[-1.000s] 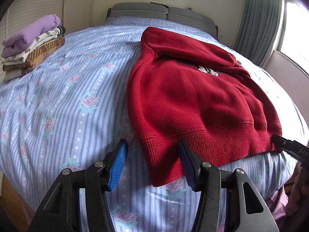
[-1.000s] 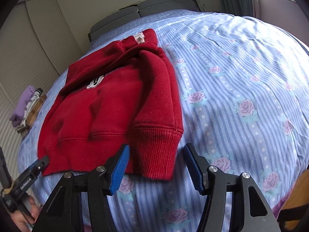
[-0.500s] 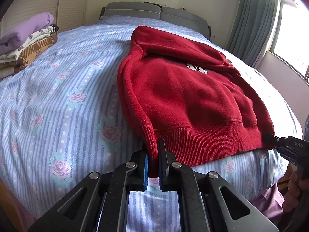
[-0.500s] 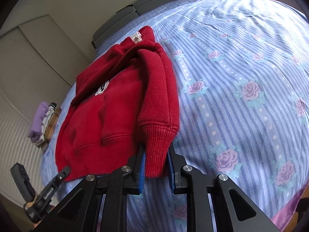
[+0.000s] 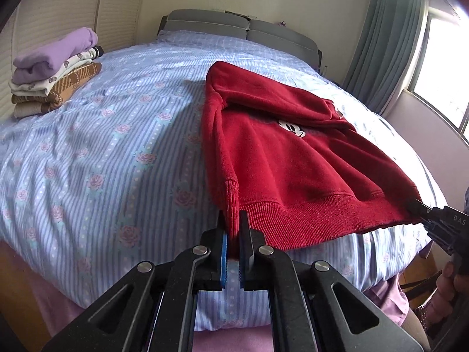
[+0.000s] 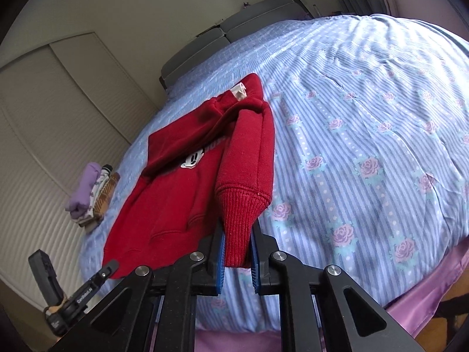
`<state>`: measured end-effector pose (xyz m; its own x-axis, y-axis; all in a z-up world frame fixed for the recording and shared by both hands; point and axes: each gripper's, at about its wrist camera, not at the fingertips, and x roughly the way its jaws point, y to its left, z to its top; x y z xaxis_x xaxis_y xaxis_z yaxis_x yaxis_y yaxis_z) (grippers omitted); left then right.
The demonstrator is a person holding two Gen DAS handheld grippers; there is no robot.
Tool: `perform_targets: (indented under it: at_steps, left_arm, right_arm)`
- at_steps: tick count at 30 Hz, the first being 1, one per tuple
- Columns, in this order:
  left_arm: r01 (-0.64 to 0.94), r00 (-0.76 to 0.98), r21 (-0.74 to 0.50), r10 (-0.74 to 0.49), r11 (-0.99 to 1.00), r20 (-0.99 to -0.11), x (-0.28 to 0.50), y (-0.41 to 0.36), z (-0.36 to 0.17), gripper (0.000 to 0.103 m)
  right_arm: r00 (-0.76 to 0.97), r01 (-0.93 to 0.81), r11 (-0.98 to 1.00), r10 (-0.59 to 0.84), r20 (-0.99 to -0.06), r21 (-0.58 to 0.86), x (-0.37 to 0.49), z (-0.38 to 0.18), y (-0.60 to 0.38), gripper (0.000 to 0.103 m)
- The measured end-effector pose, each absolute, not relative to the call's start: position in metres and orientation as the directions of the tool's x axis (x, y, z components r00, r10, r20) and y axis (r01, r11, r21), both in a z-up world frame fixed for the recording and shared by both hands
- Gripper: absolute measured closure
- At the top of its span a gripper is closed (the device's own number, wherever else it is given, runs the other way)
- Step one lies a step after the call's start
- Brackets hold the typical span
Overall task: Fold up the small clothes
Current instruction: 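Grasp the ribbed hem with the left gripper while the right gripper grasps the hem, then lift the hem and fold it toward the collar with both grippers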
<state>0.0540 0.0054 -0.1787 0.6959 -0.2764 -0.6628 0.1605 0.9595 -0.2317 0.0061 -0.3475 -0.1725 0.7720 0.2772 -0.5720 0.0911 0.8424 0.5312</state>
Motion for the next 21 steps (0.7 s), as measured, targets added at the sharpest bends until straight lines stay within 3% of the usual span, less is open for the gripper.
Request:
perform_targets:
  at_steps: [10,21]
  left_arm:
    - [0.155,0.745,-0.268,-0.291,0.951,-0.601,0.049,0.019,-0.134,0.096]
    - [0.129,0.867,-0.354,-0.279,0.926,-0.412,0.170,0.015,-0.056,0.095]
  right_arm:
    - [0.824,0.040,0.849,0.270,-0.497,0.526,-0.010,-0.131,-0.343,0.088]
    - [0.921,-0.010,0.812,0.235,-0.312,0.583,0.096,-0.064,-0.358,0.089]
